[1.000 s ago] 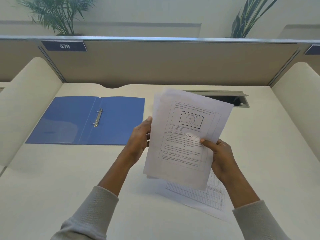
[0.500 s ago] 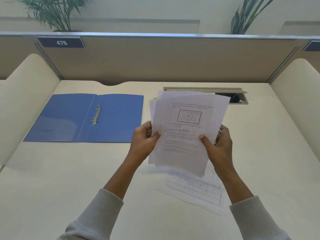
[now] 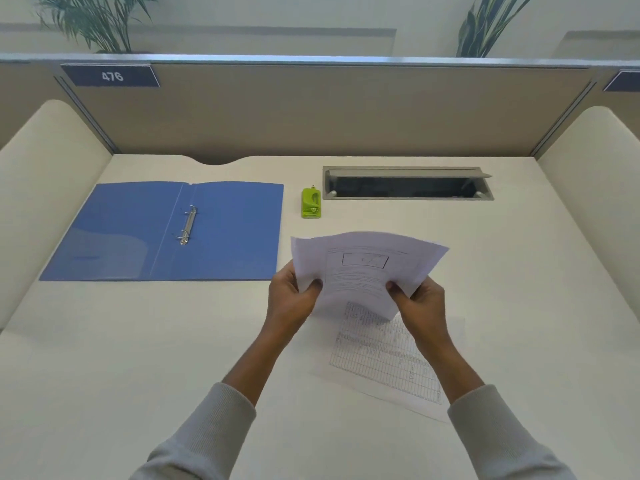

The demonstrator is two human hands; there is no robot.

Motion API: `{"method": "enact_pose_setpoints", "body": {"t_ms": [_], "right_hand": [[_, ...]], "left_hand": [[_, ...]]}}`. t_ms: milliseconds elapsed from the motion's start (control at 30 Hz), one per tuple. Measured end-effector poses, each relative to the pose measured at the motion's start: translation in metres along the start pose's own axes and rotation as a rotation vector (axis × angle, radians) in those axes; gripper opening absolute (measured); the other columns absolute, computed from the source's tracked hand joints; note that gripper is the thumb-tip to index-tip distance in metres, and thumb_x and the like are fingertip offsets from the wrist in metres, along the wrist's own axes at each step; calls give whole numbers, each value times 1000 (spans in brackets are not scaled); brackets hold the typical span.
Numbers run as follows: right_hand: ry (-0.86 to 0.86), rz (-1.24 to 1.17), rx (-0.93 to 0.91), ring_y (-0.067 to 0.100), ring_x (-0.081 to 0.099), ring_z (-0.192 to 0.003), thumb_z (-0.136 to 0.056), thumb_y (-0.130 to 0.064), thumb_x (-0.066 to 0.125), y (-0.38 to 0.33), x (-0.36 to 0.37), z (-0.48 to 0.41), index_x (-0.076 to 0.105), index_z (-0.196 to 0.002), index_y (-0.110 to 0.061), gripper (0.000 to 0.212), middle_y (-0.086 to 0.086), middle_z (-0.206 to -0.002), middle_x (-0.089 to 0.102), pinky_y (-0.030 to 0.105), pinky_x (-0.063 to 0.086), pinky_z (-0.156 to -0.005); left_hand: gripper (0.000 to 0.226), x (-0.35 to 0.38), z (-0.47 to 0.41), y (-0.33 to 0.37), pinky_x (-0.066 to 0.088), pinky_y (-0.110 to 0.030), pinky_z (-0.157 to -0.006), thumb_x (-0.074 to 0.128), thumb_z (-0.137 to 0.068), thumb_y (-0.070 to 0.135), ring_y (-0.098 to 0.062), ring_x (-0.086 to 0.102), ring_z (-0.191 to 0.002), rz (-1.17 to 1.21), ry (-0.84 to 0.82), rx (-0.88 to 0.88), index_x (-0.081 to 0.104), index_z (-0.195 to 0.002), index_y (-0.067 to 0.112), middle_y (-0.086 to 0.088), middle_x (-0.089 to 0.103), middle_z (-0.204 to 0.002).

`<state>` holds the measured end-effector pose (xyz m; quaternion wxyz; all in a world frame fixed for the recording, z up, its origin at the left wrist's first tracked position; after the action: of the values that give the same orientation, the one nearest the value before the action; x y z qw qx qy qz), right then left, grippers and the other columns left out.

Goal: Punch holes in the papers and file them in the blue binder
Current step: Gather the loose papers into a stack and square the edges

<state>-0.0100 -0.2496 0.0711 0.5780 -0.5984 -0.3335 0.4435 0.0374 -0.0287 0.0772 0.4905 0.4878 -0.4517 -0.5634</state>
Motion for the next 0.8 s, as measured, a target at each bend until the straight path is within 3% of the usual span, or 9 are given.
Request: {"method": "enact_pose_setpoints", "body": {"t_ms": [233,400,533,633,700,800], "right_hand": [[-27,107,-51,15,69,-103,-91,-9,71,13,2,-5,69,-120,-7,29,4,-108,74,29,62,-83],[-56,102,-98,13,72,-98,-93,-18,70,2,-6,-10,67,-127,-9,35,-3,-112,73,28,62,-79],[-25,3,-64,9,74,-95,-93,-12,69,-9,-19,-12,68,-124,-8,31,-3,-113,74,26,62,-77],[35,-62,-2,7,75,-90,-92,-12,70,-8,-33,-14,70,-120,-8,29,-4,-109,75,26,63,-77],[72,-95,37,8,76,-91,-91,-12,71,-5,-44,-15,71,-120,-8,30,-3,-109,76,23,62,-74],[117,-141,89,11,76,-94,-90,-11,72,-1,-61,-14,71,-120,-8,31,-2,-109,76,19,59,-71]], "left_hand": [[31,9,-4,-16,61,-37,-90,69,-93,10,-25,68,-106,-80,22,-70,66,-124,13,-5,72,-111],[28,13,-13,-2,62,-35,-86,67,-96,17,-23,69,-101,-155,-23,24,65,-124,16,-2,71,-108],[32,15,-24,10,62,-37,-86,69,-94,30,-22,70,-101,-161,-124,58,64,-124,21,3,72,-112],[39,18,-33,11,63,-45,-85,65,-89,54,-22,73,-97,-134,-166,1,69,-112,23,5,75,-106],[43,21,-36,10,63,-42,-82,55,-94,61,-21,74,-91,-62,-146,-85,72,-102,23,4,77,-98],[47,30,-39,-3,60,-27,-70,40,-104,52,-16,75,-85,-15,-71,-193,74,-95,20,0,77,-93]]}}
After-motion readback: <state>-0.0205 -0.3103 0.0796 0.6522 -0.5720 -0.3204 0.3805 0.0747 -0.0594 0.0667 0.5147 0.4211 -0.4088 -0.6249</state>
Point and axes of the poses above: each hand's wrist, its own z-axis away from the middle knuckle, its own x-axis out of the palm, y = z × x, the point moved 1 cm from there along -z, towards the middle knuckle
